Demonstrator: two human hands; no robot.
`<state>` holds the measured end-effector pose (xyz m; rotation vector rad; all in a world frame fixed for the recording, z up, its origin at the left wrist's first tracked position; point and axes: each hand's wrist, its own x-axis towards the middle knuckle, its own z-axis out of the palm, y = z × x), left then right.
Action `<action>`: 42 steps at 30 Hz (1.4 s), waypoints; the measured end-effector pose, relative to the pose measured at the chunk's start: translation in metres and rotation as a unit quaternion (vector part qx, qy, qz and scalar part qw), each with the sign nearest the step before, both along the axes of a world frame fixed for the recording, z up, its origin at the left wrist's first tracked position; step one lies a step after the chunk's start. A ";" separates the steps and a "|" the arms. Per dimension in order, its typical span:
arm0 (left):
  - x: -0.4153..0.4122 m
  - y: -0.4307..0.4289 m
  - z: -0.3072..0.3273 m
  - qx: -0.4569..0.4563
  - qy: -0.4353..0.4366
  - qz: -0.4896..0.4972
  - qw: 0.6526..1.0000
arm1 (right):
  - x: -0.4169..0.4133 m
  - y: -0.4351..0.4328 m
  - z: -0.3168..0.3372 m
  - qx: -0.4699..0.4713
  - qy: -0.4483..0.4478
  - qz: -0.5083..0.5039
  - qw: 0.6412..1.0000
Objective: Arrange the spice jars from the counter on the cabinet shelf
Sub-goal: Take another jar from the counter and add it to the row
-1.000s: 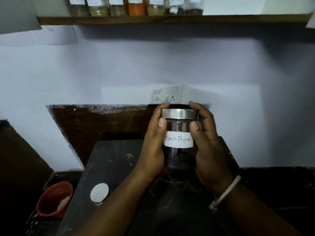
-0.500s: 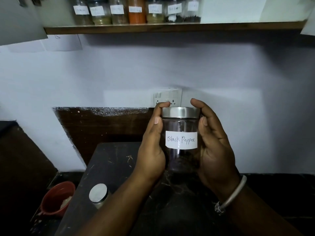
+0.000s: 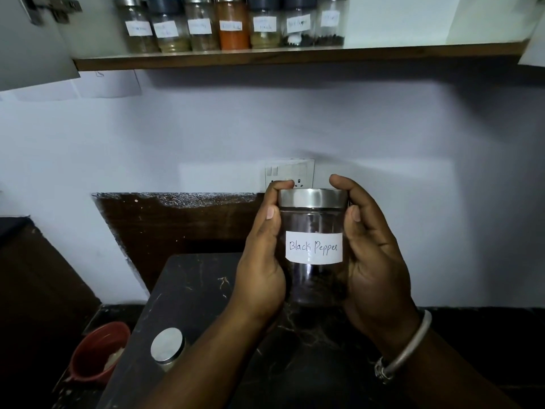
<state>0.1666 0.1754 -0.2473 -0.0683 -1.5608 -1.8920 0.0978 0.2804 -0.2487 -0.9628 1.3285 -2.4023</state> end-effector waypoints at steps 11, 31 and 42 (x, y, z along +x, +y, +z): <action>-0.010 -0.007 -0.002 -0.016 0.002 -0.012 1.000 | -0.001 -0.002 0.003 0.003 -0.004 -0.014 1.000; -0.078 -0.031 0.114 -0.172 0.098 0.041 0.979 | -0.058 0.015 0.126 0.205 0.386 -0.271 0.858; -0.234 -0.130 0.225 -0.507 -0.007 0.281 0.815 | -0.214 -0.031 0.252 0.324 0.423 -0.389 0.751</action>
